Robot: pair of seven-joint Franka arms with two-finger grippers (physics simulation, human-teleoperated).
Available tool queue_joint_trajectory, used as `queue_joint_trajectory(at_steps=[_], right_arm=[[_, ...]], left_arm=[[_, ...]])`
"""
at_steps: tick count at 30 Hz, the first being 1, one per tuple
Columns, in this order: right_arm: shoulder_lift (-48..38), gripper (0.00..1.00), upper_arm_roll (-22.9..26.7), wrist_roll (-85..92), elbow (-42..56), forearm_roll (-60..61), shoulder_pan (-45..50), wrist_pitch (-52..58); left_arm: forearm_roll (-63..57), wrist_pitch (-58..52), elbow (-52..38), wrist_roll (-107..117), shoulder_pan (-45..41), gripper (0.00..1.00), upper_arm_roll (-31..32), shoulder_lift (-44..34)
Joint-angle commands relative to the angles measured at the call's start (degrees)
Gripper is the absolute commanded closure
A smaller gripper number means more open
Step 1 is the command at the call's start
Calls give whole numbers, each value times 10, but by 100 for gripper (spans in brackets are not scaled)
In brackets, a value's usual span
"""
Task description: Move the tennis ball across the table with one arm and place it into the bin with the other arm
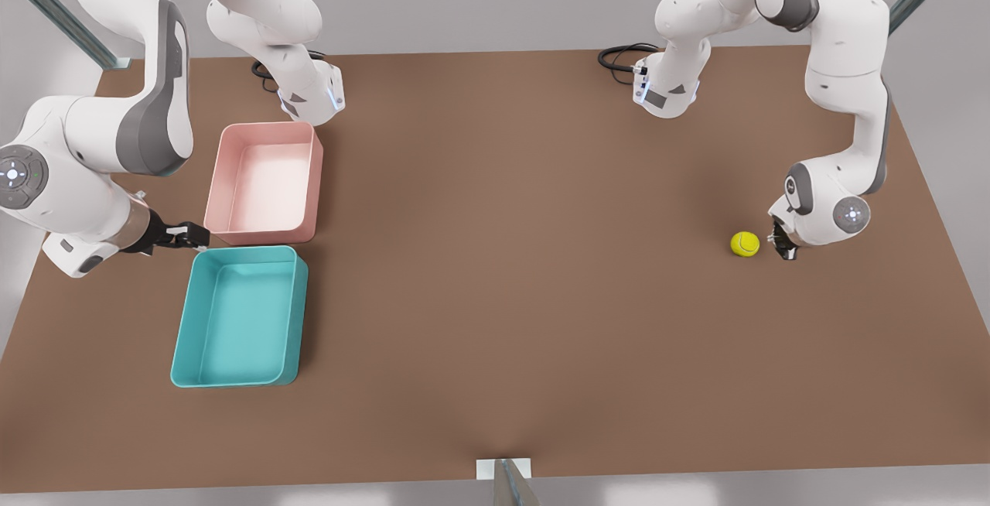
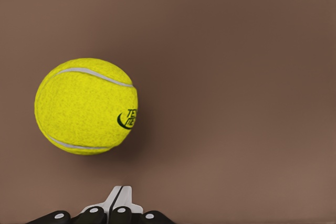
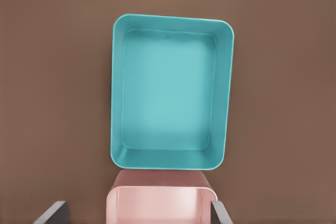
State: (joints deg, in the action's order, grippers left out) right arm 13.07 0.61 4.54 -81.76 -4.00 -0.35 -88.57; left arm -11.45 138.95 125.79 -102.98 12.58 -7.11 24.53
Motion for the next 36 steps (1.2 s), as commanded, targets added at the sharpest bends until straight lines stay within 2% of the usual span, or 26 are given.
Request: queue_joint_trajectory(at_steps=[1,9,11,14,16,17,19,20,21,22,23,24,25,26,27,29,31,36], right_arm=[[-1,0,0,3,0,0,0,1],[0,0,0,3,0,0,0,2],[0,0,0,6,0,0,0,2],[1,0,0,6,0,0,0,2],[0,0,0,6,0,0,0,2],[1,0,0,6,0,0,0,2],[1,0,0,6,0,1,0,2],[1,0,0,6,0,1,0,2],[1,0,0,6,0,1,0,2],[1,0,0,6,0,6,0,2],[0,0,0,6,0,6,-1,2],[1,0,0,6,0,7,-1,3],[1,0,0,6,-1,8,0,2],[3,0,0,5,-1,8,3,2],[17,0,-2,5,1,22,4,2],[65,0,-3,5,28,61,25,-3],[96,0,-4,-61,46,61,95,-39],[155,0,-5,-180,44,59,155,-139]], left_arm=[[-2,1,0,-45,0,79,0,1],[-2,-1,0,-42,-6,79,0,5],[-2,-3,1,15,-42,79,0,5],[6,-28,1,220,-167,79,0,-8],[75,-73,-5,449,-268,79,7,-41],[92,-107,-25,581,-273,79,49,-49],[139,-118,-42,616,-256,79,54,-49],[137,-150,-75,616,-238,79,54,-48],[136,-280,-178,622,-210,79,53,-43],[136,-414,-317,784,-186,79,53,-42],[136,-482,-405,915,-184,78,53,-45],[137,-532,-465,911,-162,37,53,-48],[124,-551,-474,974,-162,0,54,-59],[125,-552,-494,1171,-164,0,50,-68],[124,-576,-495,1243,-183,0,49,-88],[126,-641,-529,1239,-190,0,51,-104],[129,-651,-535,1238,-190,0,52,-101],[146,-672,-535,1198,-186,0,60,-105]])
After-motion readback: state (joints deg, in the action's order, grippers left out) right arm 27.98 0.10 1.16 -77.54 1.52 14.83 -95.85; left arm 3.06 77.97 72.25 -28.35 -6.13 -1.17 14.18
